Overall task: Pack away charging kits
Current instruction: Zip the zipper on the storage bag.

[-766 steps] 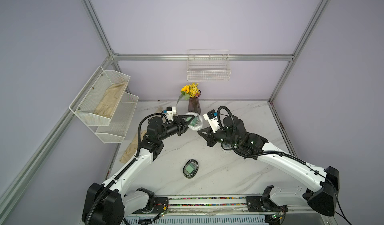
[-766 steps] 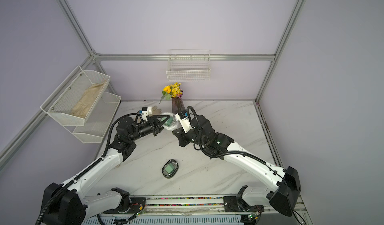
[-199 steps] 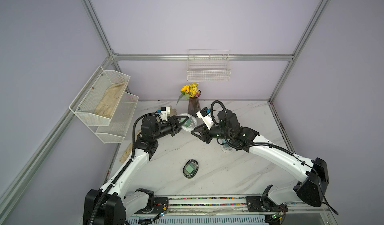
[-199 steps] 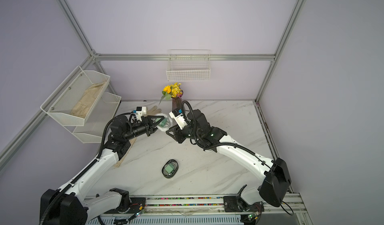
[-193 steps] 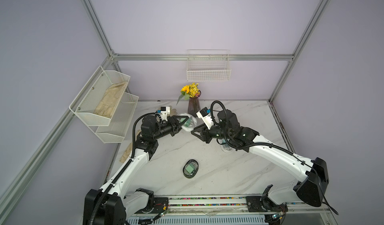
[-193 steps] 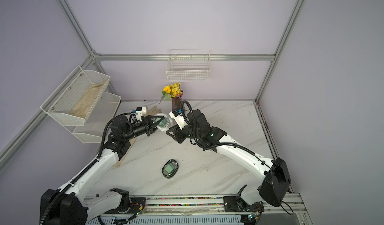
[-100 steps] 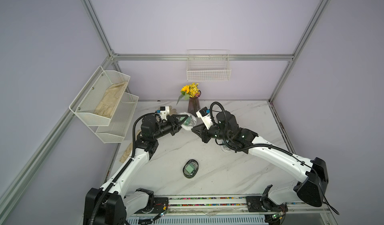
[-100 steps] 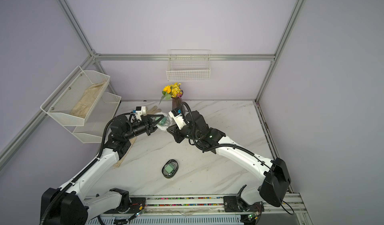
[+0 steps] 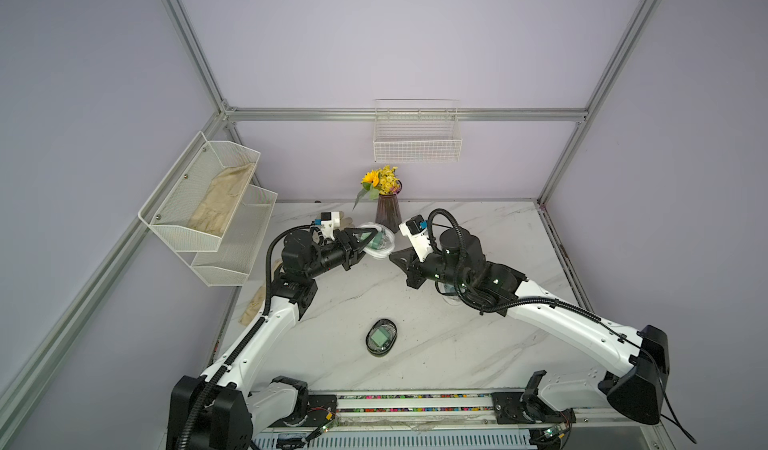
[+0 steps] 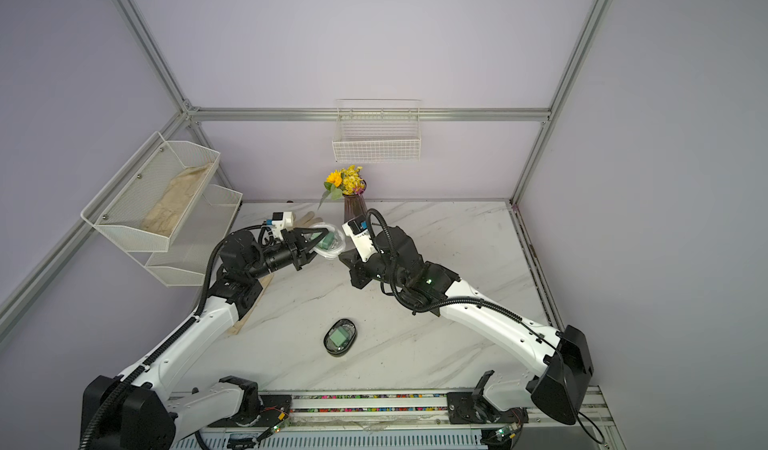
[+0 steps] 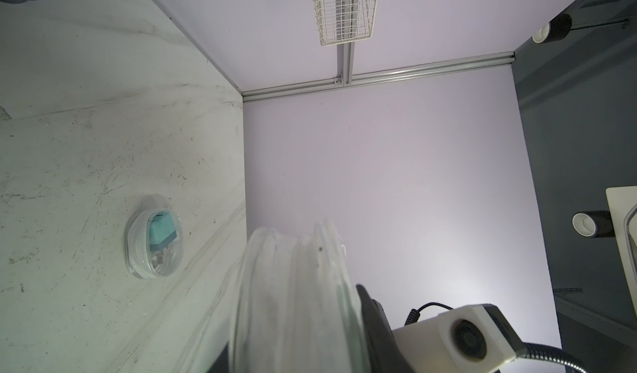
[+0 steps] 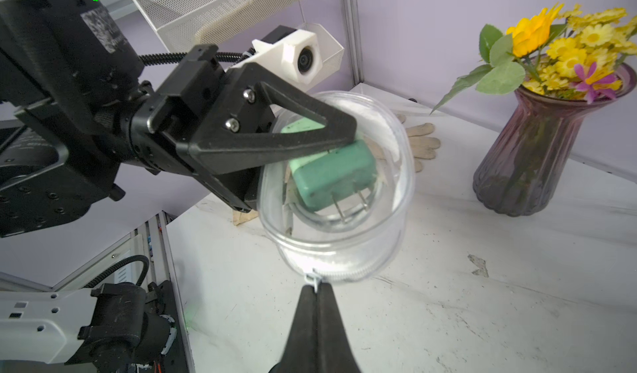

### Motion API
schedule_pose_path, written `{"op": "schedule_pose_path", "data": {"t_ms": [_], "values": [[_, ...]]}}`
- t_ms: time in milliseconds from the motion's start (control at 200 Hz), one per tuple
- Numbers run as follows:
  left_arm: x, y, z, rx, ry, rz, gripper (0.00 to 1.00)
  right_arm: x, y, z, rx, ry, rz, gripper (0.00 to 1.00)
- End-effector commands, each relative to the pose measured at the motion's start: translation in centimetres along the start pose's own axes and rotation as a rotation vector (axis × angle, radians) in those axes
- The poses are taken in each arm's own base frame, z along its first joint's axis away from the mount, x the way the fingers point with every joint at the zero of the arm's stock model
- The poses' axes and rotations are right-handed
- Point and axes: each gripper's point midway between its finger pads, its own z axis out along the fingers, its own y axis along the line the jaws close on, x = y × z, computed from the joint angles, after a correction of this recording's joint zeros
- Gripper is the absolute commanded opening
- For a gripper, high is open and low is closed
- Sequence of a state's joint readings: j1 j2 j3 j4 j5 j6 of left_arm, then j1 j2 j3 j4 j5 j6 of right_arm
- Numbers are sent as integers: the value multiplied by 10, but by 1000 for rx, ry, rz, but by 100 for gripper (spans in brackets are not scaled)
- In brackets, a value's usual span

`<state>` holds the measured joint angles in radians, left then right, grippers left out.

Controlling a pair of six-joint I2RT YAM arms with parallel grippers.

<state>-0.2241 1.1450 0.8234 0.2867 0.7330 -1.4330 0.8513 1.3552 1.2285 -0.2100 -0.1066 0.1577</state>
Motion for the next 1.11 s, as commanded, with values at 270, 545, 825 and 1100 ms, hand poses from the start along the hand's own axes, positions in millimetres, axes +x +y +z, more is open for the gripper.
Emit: {"op": "schedule_pose_path", "data": {"t_ms": [270, 545, 825, 1100], "values": [[11, -74, -13, 187, 95, 237, 0, 10, -35, 5, 194, 151, -106, 0], [27, -74, -25, 232, 193, 394, 0, -11, -38, -10, 235, 188, -181, 0], [52, -70, -28, 298, 351, 431, 0, -31, -34, -13, 232, 174, -256, 0], [83, -51, -26, 264, 438, 458, 0, -53, -22, -9, 175, 152, -332, 0]]}}
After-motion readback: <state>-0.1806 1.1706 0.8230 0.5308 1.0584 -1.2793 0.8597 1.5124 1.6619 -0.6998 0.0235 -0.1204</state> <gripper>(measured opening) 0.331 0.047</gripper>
